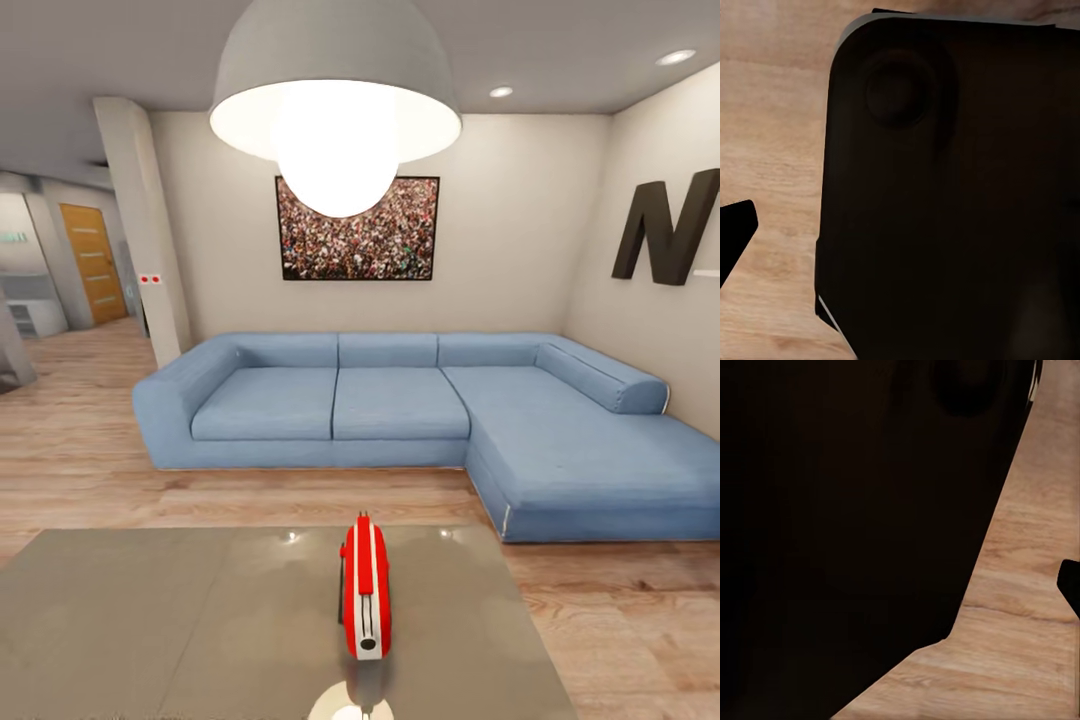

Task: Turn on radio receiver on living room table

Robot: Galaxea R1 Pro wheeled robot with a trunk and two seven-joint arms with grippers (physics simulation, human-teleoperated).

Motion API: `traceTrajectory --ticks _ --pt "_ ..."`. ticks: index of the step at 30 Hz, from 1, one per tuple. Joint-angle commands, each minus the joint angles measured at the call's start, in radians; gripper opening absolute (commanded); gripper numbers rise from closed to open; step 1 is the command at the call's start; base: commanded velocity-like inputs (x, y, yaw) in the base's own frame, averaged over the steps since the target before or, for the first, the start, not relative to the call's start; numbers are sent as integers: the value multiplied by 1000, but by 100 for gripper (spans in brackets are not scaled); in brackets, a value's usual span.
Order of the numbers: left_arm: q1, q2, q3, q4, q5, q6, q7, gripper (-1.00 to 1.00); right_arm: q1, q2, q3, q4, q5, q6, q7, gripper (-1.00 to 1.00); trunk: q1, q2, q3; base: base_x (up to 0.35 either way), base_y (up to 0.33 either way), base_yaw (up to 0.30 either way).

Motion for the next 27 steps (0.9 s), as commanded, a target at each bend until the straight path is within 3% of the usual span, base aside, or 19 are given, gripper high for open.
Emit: traceTrajectory --ticks 1,13,27 --pt "0 0 0 0 0 0 0 100 0 0 0 0 0 0 0 100 0 0 -1 0 0 154" --pt "0 0 0 0 0 0 0 100 0 0 0 0 -5 0 0 100 0 0 -5 0 0 55" --pt "0 1 1 0 1 0 0 100 0 0 0 0 -5 0 0 100 0 0 -12 0 0 182"
